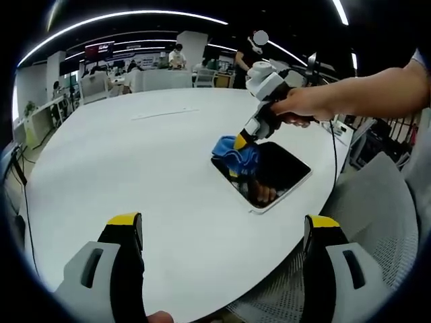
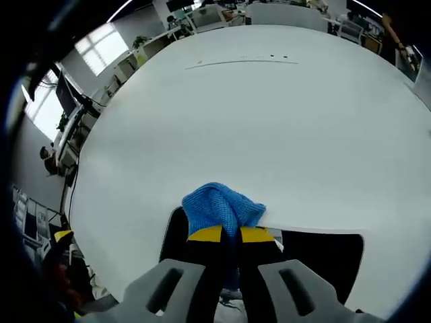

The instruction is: Wipe the mirror surface with the cleaning cloth until all visible marks leave the cleaned area.

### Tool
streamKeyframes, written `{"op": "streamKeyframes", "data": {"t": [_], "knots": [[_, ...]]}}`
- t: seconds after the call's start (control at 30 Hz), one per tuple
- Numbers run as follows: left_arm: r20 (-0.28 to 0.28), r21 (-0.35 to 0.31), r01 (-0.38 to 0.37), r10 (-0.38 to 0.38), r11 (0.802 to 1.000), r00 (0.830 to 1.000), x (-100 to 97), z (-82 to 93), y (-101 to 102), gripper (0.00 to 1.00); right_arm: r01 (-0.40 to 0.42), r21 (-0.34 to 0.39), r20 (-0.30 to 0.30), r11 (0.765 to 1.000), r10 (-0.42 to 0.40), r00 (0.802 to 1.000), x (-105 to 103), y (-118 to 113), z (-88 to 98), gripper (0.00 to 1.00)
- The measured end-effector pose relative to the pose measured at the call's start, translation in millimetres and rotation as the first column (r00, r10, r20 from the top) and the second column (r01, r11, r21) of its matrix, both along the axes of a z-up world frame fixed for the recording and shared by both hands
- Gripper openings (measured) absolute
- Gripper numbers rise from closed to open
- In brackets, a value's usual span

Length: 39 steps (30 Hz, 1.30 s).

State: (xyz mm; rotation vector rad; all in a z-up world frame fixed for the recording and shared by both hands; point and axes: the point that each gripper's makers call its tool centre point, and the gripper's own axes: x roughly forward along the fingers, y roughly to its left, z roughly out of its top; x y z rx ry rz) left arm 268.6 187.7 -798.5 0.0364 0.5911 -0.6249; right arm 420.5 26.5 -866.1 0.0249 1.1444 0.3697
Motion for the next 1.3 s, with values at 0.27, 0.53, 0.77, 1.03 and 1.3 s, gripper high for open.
{"op": "streamKeyframes", "data": {"t": [0.27,0.53,0.77,1.03,1.3], "knots": [[0.002,0.002,0.011,-0.011,1.0,1.0,-0.6,0.2,-2.8,0.99,0.004,-0.01,0.003,1.0,-0.004,1.0,-8.9,-1.6,1.7,0.02],[0.008,0.004,0.021,-0.021,1.0,1.0,0.1,0.0,-8.7,0.99,0.0,-0.004,0.006,1.0,0.0,1.0,-20.0,-2.8,-0.1,0.02],[0.015,0.002,0.024,-0.024,1.0,1.0,-1.3,1.0,-13.0,0.99,0.005,0.004,0.002,1.0,-0.005,1.0,-31.6,-2.6,0.4,0.02],[0.019,0.006,0.031,-0.031,0.999,0.999,-3.9,1.0,-15.5,0.99,0.015,0.017,0.004,1.0,-0.015,1.0,-42.5,-2.4,-0.9,0.02],[0.018,0.014,0.027,-0.027,1.0,0.999,-5.7,-2.1,-13.7,0.99,0.012,0.027,0.005,1.0,-0.012,1.0,-55.9,-1.2,-1.6,0.02]]}}
